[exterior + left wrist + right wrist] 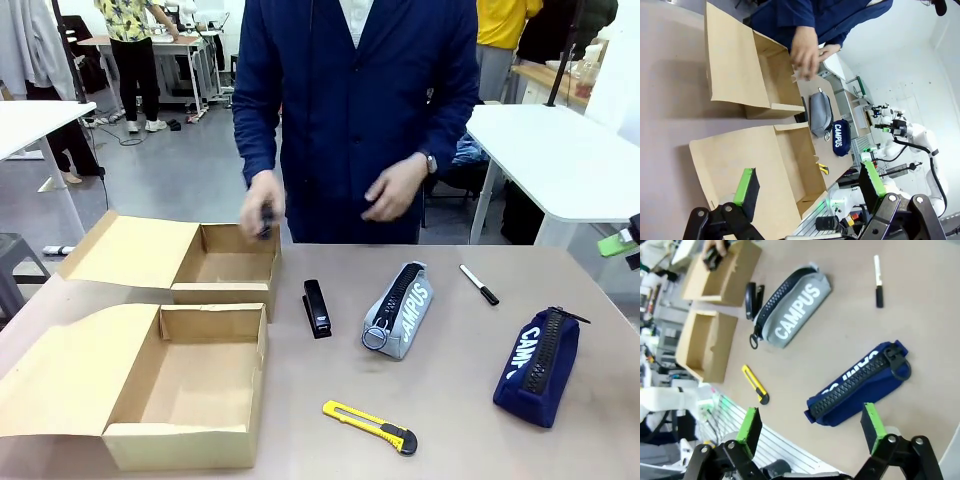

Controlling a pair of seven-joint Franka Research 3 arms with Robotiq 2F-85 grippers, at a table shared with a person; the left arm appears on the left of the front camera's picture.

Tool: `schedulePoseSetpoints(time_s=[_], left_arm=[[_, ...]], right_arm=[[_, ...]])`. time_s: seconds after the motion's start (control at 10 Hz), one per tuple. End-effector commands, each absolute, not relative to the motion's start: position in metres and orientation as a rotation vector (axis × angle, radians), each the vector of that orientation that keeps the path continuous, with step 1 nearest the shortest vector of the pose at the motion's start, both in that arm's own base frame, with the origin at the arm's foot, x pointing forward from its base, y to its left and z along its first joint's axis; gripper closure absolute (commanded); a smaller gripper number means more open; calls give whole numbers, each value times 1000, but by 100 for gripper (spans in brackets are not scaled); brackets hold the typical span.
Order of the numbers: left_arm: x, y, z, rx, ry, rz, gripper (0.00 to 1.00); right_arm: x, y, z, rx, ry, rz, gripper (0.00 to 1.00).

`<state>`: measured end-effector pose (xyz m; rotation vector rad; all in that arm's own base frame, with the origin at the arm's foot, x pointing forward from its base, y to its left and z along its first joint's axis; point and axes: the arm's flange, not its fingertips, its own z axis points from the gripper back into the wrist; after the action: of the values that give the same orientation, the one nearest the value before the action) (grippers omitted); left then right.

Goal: Place items inside the box.
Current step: Pick up a Pencil pouch or Stapler and place it inside the Mailer Box closest to the robot.

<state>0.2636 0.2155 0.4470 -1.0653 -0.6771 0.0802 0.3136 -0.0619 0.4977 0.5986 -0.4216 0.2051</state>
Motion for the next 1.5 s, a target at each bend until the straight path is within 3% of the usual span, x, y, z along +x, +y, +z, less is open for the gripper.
schedulePoseSetpoints(time_s=[0.0, 0.2, 0.3, 0.4, 0.5, 0.8, 0.9, 1.0, 1.1, 1.4], left_arm=[[265, 215, 448, -1077, -706, 65, 0], [265, 215, 448, -1077, -706, 65, 0], [265, 215, 448, -1077, -706, 65, 0], [265, 215, 448, -1077, -706, 65, 0], [265, 215, 448, -1077, -706, 65, 0], [265, 215, 448, -1077, -706, 65, 0], [265, 215, 448, -1077, -706, 65, 0], [265, 215, 448, -1077, -706, 65, 0], [265, 215, 448, -1077, -706, 65, 0], [265, 215, 448, -1077, -706, 65, 0]], right_arm=[[308, -45, 497, 554, -427, 223, 0], [319, -23, 483, 521, -389, 264, 0], [326, -10, 476, 408, -337, 228, 0], [326, 5, 462, 150, -37, 26, 0], [327, 22, 452, 121, -4, 7, 0], [346, 32, 408, -47, -60, -430, 0], [357, 23, 411, -147, -286, -449, 0], [353, 31, 427, 13, -90, -229, 0], [363, 28, 426, -29, -159, -347, 0], [378, 30, 391, 30, -63, -427, 0]])
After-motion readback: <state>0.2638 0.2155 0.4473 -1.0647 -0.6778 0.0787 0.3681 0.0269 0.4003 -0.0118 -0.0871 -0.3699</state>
